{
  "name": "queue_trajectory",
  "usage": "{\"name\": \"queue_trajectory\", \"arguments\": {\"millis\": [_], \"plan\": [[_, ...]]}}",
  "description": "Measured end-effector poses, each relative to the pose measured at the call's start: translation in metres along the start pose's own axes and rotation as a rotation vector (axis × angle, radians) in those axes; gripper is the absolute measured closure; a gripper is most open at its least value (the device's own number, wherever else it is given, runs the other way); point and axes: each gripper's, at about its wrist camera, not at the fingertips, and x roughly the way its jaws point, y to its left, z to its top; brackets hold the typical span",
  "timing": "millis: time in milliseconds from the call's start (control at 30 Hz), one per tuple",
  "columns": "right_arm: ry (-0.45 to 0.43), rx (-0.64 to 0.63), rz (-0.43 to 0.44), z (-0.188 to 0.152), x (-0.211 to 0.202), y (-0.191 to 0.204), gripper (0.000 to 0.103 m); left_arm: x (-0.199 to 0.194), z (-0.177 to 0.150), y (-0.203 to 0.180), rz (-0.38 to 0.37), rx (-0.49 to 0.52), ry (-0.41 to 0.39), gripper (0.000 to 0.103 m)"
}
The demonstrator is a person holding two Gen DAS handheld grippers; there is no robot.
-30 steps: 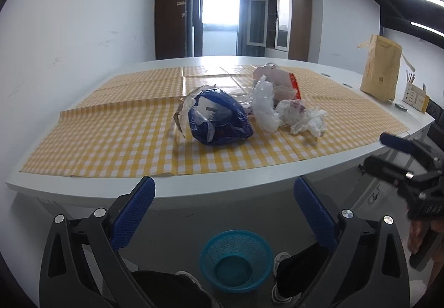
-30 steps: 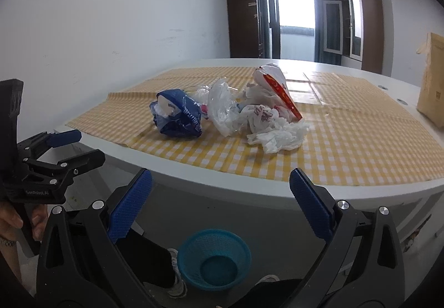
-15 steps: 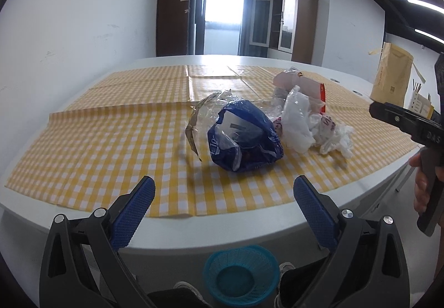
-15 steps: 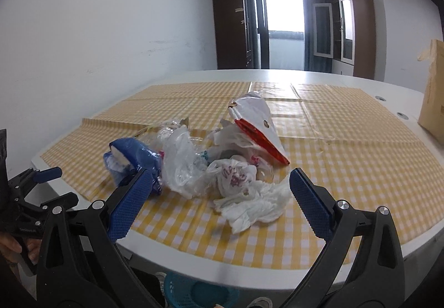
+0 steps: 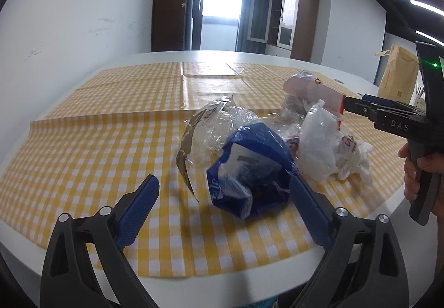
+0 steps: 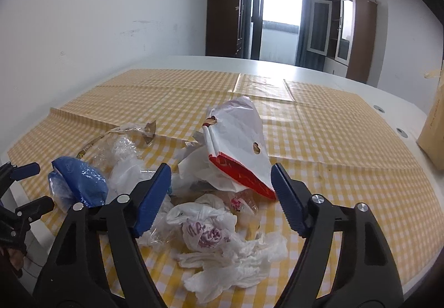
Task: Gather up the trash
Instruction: 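Grasp the blue plastic bag with left tool while right tool grasps white-red paper bag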
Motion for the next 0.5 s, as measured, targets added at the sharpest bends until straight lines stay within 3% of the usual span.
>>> {"name": "queue_trajectory", "arguments": {"millis": [133,233,300,367,500], "plan": [[0.013,-0.019,0.001,0.007,0.014,0.004,0.052,0.015,0.004,0.008,-0.018,-0.019,0.028,0.022],[0.016,-0.036,0.004,0.009,0.018,0.007,0.069,0.023,0.004,0.012,-0.043,-0.023,0.05,0.038],[0.013,-0.042,0.007,0.011,0.021,0.005,0.092,0.028,0.003,0.013,-0.072,-0.027,0.07,0.067],[0.001,-0.037,0.004,0.012,0.021,0.003,0.094,0.028,0.003,0.016,-0.107,-0.055,0.062,0.072],[-0.028,-0.045,0.002,0.013,0.017,0.005,0.098,0.02,0.001,0.018,-0.105,-0.056,0.018,0.077]]}}
